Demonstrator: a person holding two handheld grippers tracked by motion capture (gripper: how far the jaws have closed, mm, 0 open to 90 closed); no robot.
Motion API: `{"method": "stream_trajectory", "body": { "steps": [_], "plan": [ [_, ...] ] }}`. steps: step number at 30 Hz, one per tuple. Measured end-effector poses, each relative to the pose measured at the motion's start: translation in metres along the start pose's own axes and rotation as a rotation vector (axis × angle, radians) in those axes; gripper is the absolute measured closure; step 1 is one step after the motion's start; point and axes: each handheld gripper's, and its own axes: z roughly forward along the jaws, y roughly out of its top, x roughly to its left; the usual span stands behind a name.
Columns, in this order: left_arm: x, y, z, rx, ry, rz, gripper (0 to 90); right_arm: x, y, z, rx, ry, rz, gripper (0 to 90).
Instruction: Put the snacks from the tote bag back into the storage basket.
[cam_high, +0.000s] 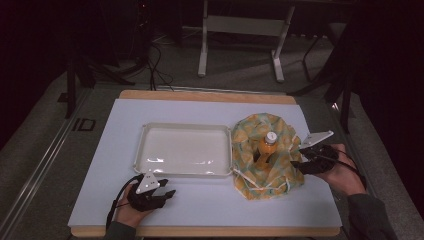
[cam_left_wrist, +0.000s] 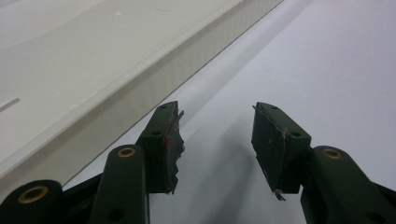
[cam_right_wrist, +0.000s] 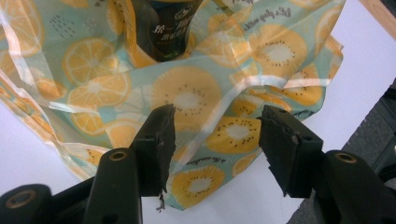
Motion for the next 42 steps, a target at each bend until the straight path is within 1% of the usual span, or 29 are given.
{"method": "stream_trajectory", "body": {
  "steps": [1, 2, 8, 12, 21, 23, 26, 29, 32, 36, 38, 42],
  "plan": [
    [0.000, 0.000, 0.000, 0.000, 0.000, 0.000, 51.6, -0.001, 0.001, 0.000, -0.004, 0.002, -0.013, 45.2],
    [0.000, 0.000, 0.000, 0.000, -0.001, 0.000, 51.6, 0.000, 0.002, 0.000, 0.007, 0.004, -0.012, 45.2],
    [0.000, 0.000, 0.000, 0.001, -0.001, 0.000, 51.6, -0.002, 0.009, -0.002, 0.016, 0.005, -0.045, 45.2],
    [0.000, 0.000, 0.000, 0.001, -0.001, -0.001, 51.4, -0.004, 0.013, -0.002, 0.016, 0.019, -0.047, 45.3],
    [0.000, 0.000, 0.000, 0.000, -0.003, -0.003, 51.2, -0.006, 0.021, -0.001, 0.031, 0.036, -0.077, 45.5],
    [0.000, 0.000, 0.000, 0.002, -0.003, -0.001, 51.2, -0.006, 0.025, -0.001, 0.037, 0.041, -0.095, 45.6],
    [0.000, 0.000, 0.000, 0.001, -0.004, -0.003, 51.1, -0.006, 0.027, -0.001, 0.042, 0.045, -0.099, 45.5],
    [0.000, 0.000, 0.001, 0.007, -0.006, 0.001, 50.5, -0.007, 0.032, -0.001, 0.048, 0.055, -0.114, 45.5],
    [0.000, 0.000, 0.000, 0.005, -0.007, 0.000, 50.6, -0.008, 0.035, 0.000, 0.051, 0.063, -0.114, 45.5],
    [0.000, 0.000, 0.000, 0.005, -0.006, 0.000, 50.6, -0.009, 0.038, 0.000, 0.042, 0.072, -0.114, 45.5],
    [0.000, 0.000, 0.000, 0.007, -0.006, 0.001, 50.6, -0.008, 0.040, 0.001, 0.048, 0.078, -0.112, 45.5],
    [0.000, 0.000, 0.000, 0.007, -0.006, 0.000, 50.4, -0.007, 0.043, 0.002, 0.063, 0.085, -0.128, 45.5]
  ]
}}
